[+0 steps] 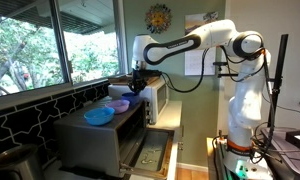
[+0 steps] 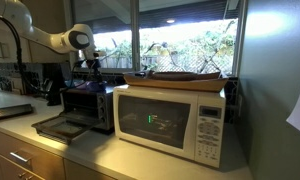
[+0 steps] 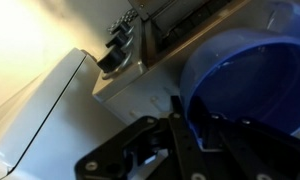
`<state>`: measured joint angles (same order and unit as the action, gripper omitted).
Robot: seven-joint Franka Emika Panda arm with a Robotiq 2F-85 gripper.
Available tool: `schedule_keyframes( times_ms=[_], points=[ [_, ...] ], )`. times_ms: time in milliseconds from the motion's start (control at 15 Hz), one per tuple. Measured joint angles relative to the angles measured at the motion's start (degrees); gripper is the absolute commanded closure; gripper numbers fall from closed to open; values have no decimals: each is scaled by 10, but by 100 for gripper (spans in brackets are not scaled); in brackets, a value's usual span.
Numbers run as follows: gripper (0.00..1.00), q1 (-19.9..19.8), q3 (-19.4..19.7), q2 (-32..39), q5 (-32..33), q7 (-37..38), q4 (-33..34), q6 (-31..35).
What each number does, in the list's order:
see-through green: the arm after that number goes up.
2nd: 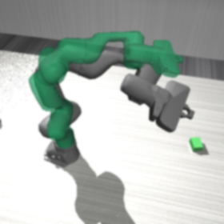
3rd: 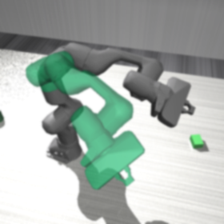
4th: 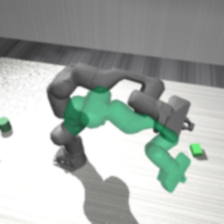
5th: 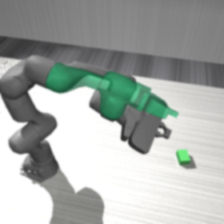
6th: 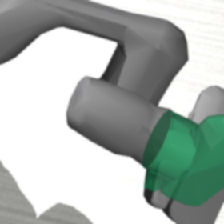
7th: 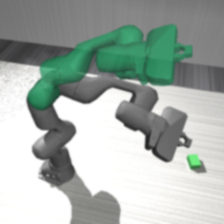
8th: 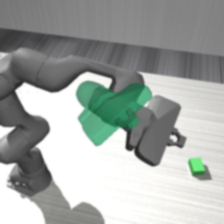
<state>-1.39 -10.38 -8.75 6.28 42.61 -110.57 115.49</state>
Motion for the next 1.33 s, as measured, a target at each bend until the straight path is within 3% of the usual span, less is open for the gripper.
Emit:
schedule_keyframes(
  times_ms=[867,1333],
  points=[
    [99,6,18,10,19,-47,25,-13],
    [99,13,22,12,25,-144,81,-101]
  ],
)
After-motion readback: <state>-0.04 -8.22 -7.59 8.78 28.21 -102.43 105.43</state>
